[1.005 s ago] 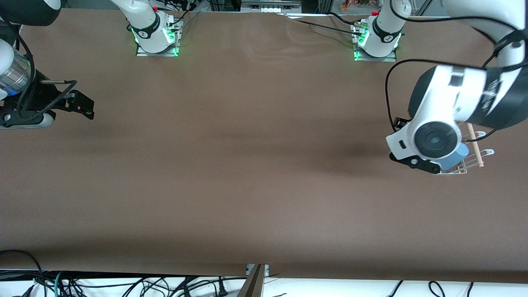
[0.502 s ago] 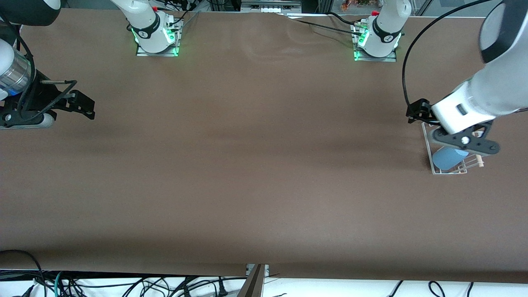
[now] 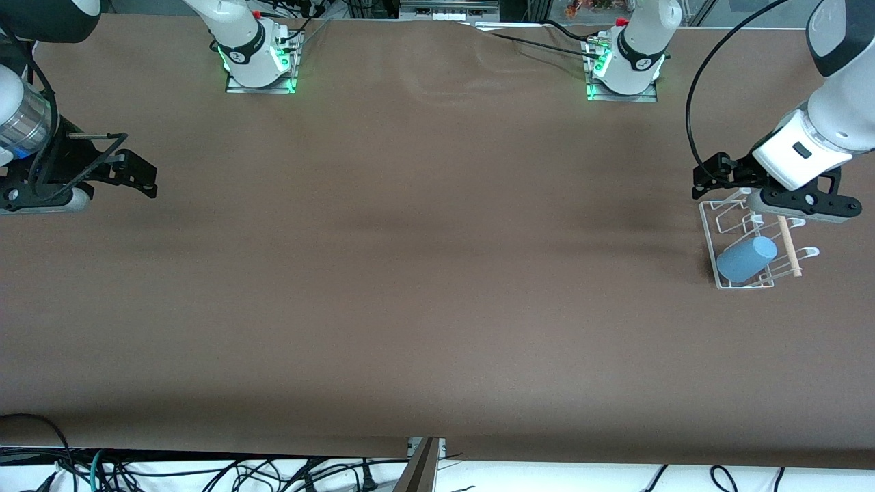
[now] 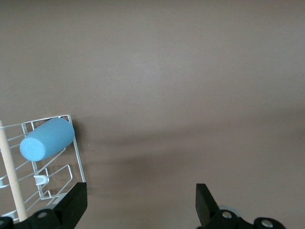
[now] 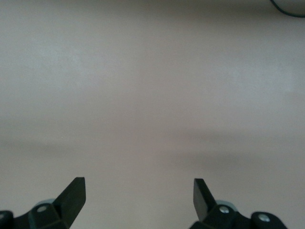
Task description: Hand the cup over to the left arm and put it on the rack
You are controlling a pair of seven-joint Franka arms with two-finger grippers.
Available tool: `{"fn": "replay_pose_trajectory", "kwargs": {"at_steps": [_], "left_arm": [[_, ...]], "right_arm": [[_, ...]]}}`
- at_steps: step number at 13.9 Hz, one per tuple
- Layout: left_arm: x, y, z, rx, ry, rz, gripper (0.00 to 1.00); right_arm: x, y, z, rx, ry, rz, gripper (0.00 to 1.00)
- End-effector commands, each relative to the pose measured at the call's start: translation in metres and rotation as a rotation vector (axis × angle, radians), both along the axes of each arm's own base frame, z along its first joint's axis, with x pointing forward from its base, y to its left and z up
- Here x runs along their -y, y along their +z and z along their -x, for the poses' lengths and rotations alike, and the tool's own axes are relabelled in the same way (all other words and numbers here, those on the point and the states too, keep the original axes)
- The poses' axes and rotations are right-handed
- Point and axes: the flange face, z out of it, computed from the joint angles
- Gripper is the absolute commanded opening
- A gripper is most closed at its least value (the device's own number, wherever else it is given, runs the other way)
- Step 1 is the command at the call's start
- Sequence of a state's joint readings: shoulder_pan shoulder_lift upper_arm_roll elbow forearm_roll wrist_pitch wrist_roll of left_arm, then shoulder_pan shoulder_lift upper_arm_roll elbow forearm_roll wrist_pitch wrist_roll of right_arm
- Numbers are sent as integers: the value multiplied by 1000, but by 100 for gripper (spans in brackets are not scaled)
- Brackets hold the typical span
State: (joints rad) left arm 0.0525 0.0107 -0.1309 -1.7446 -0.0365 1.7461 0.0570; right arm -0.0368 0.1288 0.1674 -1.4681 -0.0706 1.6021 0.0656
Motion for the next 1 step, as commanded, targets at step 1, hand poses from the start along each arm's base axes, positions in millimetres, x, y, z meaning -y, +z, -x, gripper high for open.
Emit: {"fn": "replay_pose_trajectory", "kwargs": {"at_steps": [1], "left_arm": [[5, 1, 7, 0, -2, 2, 100]], "right_arm": [[2, 2, 2, 7, 4, -18, 100]]}}
